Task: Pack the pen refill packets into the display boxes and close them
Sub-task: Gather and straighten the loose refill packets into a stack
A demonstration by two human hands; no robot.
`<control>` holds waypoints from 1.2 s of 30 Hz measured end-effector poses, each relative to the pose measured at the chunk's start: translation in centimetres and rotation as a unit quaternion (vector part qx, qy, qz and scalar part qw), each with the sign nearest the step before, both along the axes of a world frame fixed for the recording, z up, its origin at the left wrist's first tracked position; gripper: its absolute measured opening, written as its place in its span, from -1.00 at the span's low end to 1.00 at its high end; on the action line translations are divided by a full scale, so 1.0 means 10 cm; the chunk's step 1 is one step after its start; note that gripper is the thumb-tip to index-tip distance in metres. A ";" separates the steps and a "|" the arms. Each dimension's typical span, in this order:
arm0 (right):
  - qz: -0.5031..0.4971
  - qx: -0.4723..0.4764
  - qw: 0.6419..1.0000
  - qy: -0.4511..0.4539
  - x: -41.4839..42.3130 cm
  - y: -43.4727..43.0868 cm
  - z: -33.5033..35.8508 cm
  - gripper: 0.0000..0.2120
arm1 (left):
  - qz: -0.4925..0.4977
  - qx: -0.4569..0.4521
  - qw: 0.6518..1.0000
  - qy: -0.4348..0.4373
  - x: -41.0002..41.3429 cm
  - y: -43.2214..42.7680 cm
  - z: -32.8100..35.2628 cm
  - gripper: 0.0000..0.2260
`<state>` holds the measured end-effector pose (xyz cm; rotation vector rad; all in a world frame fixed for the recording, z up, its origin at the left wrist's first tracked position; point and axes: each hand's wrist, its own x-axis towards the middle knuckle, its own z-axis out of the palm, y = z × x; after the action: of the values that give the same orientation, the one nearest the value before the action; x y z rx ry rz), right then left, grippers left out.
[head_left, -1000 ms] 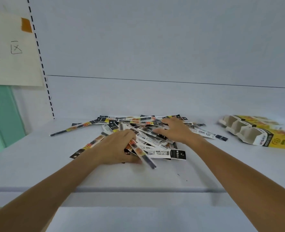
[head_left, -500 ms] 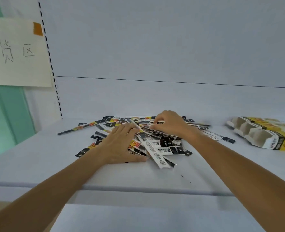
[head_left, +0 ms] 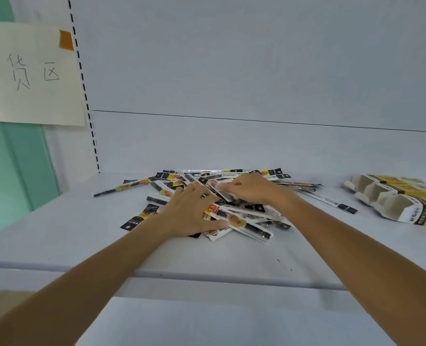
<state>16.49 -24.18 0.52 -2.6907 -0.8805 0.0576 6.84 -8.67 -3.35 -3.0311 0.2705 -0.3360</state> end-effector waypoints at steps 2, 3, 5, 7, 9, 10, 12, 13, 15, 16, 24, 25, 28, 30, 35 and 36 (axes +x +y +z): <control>0.016 -0.002 1.000 0.024 -0.07 -0.03 0.08 -0.45 | -0.006 -0.076 0.997 -0.020 0.03 -0.03 -0.01 -0.33; 0.028 -0.013 0.999 0.039 -0.09 -0.06 0.11 -0.44 | -0.018 -0.148 0.988 -0.028 0.03 -0.05 -0.01 -0.33; 0.047 -0.015 0.995 0.083 -0.13 -0.13 0.13 -0.39 | -0.035 -0.277 0.960 -0.033 0.01 -0.06 0.00 -0.30; 0.057 -0.025 0.994 0.092 -0.16 -0.19 0.13 -0.22 | -0.049 -0.340 0.939 -0.027 0.00 -0.04 0.05 -0.28; 0.054 -0.042 0.995 0.076 -0.15 -0.24 0.10 -0.10 | -0.065 -0.333 0.940 -0.026 -0.03 0.03 0.12 -0.30; 0.047 -0.046 0.996 0.067 -0.15 -0.26 0.09 -0.09 | -0.071 -0.305 0.949 -0.027 -0.04 0.08 0.13 -0.30; 0.018 -0.016 0.999 0.030 -0.13 -0.30 0.06 -0.19 | -0.068 -0.247 0.966 -0.021 -0.12 0.21 0.18 -0.22; -0.012 0.021 1.000 0.001 -0.10 -0.31 0.04 -0.26 | -0.058 -0.227 0.972 -0.010 -0.15 0.30 0.18 -0.21; -0.100 0.051 0.992 -0.050 0.00 -0.34 -0.02 -0.35 | -0.046 -0.210 0.977 0.009 -0.25 0.44 0.16 -0.20; -0.132 0.025 0.990 -0.053 0.04 -0.35 -0.05 -0.41 | -0.046 -0.199 0.979 0.014 -0.30 0.47 0.14 -0.23; -0.069 0.087 0.993 -0.051 -0.08 -0.31 -0.07 -0.70 | 0.048 -0.078 0.993 -0.077 -0.40 0.34 0.01 -0.66; -0.059 0.105 0.992 -0.047 -0.09 -0.32 -0.07 -0.68 | 0.055 -0.088 0.993 -0.064 -0.40 0.33 0.02 -0.64; -0.037 0.150 0.988 -0.032 -0.11 -0.33 -0.10 -0.64 | 0.041 -0.126 0.991 -0.012 -0.42 0.30 0.03 -0.48; -0.017 0.168 0.985 -0.021 -0.15 -0.33 -0.12 -0.62 | 0.020 -0.137 0.990 0.009 -0.44 0.26 0.01 -0.38; 0.030 0.170 0.985 0.027 -0.26 -0.24 -0.11 -0.52 | 0.044 -0.065 0.997 -0.020 -0.44 0.13 -0.01 -0.37; 0.040 0.156 0.987 0.022 -0.27 -0.22 -0.10 -0.51 | 0.057 -0.056 0.996 -0.031 -0.43 0.10 -0.01 -0.36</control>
<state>13.75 -26.36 -0.48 -2.3545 -0.9018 -0.0025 2.50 -7.69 -3.43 -3.1226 0.0776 -0.4487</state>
